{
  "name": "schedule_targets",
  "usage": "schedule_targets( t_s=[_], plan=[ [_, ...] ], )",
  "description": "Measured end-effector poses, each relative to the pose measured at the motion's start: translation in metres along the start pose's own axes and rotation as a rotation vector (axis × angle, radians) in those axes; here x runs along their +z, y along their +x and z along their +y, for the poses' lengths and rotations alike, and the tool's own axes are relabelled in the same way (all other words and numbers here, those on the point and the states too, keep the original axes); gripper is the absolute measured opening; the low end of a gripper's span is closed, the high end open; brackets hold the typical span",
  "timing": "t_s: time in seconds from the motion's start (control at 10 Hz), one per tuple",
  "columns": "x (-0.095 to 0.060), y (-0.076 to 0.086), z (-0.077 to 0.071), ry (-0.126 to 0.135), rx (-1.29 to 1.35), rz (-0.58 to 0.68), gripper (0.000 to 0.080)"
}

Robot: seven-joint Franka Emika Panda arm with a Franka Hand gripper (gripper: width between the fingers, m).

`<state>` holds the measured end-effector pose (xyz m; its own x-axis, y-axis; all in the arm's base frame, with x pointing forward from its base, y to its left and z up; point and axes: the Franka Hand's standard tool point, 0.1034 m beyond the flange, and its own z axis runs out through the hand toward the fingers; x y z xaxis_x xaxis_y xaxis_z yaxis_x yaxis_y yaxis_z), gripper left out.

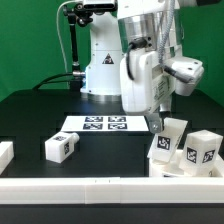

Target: Assemble stool

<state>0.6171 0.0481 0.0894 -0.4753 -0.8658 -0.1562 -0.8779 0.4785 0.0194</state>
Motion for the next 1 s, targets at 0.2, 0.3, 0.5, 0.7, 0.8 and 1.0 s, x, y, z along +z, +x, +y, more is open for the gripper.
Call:
schedule_targets(
  t_s=[0.2,0.3,0.5,0.7,0.8,1.0],
  plan=[
    [0.0000,0.0005,-0.0002,0.000,0.129,-0.006,0.0337],
    [0.0002,-0.0001,0.0006,-0.001,0.148,-0.016,0.0337],
    [0.0003,-0.0007,0.0009,0.001,0.151,-0.020,0.0337],
    [-0.0001,-0.0033,0.0015,0.002,0.167,-0.030,0.0337],
    [-0.0003,-0.0038,0.0014,0.002,0.167,-0.034,0.0337],
    [-0.0008,-0.0044,0.0026,-0.006,0.117,-0.032,0.0426]
  ],
)
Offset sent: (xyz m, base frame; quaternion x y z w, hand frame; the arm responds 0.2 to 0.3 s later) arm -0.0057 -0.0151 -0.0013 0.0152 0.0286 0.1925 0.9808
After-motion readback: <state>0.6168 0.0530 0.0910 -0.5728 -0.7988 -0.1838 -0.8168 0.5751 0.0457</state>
